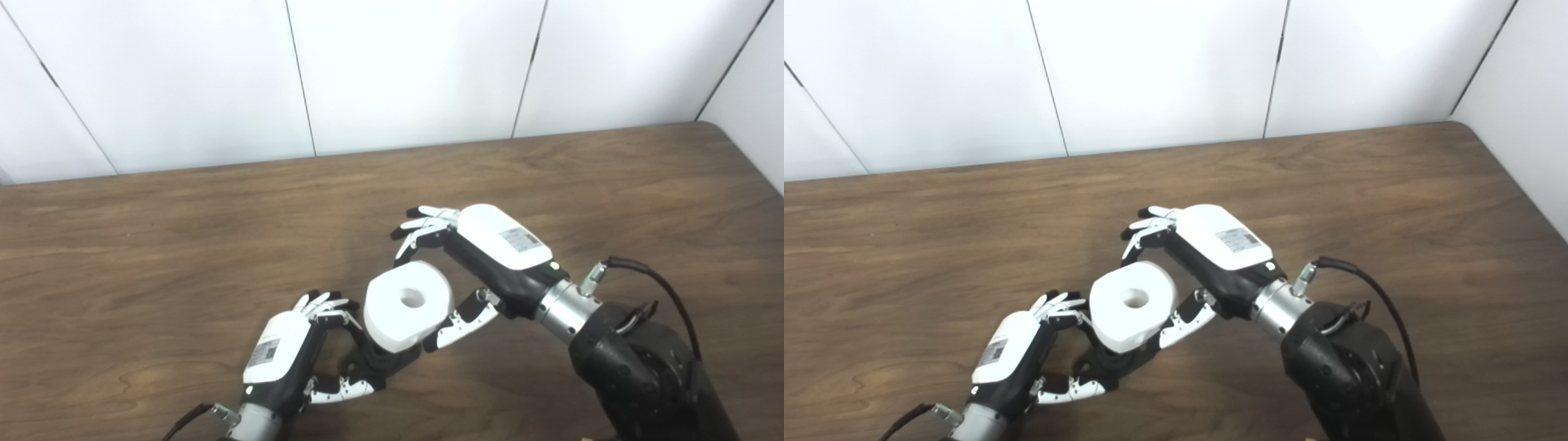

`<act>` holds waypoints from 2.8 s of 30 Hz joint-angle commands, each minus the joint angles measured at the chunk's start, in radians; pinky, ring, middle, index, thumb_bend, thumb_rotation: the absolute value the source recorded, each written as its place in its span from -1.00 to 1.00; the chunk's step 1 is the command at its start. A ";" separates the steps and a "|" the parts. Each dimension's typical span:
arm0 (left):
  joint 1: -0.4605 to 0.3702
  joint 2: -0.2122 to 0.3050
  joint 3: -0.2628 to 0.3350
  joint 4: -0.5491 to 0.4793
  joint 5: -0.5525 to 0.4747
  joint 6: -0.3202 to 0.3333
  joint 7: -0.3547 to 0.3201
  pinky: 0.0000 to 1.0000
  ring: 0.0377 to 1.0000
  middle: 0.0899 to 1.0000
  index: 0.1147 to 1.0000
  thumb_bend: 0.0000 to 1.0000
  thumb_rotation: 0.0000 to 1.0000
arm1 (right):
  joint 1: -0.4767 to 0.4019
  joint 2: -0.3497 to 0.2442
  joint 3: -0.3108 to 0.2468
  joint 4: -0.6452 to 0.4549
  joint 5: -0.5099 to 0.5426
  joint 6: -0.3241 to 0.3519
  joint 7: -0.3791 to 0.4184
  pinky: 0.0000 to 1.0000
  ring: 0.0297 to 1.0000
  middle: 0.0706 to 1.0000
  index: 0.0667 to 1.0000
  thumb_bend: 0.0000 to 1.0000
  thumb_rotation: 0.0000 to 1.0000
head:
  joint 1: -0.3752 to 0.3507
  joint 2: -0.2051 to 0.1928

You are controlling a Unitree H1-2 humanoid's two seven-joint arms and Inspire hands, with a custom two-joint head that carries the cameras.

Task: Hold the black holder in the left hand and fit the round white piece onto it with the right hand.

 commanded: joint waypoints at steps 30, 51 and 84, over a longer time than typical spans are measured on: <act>0.007 -0.011 -0.035 0.029 0.022 0.029 -0.022 0.90 0.77 0.58 -0.17 0.05 -0.90 | 0.046 0.056 0.022 0.076 -0.074 -0.177 -0.063 0.74 0.77 0.57 -0.11 0.05 -0.72 | 0.018 0.008; 0.007 -0.011 -0.037 0.022 0.022 0.034 -0.025 0.90 0.77 0.58 -0.17 0.05 -0.90 | 0.049 0.061 0.012 0.089 -0.075 -0.196 -0.063 0.71 0.78 0.57 -0.11 0.05 -0.73 | 0.011 0.010; -0.006 -0.008 -0.039 0.054 0.016 0.022 -0.013 0.92 0.77 0.55 -0.17 0.05 -0.90 | 0.063 0.051 -0.025 0.039 -0.061 -0.158 0.037 0.64 0.89 0.88 1.00 1.00 -0.21 | 0.000 0.008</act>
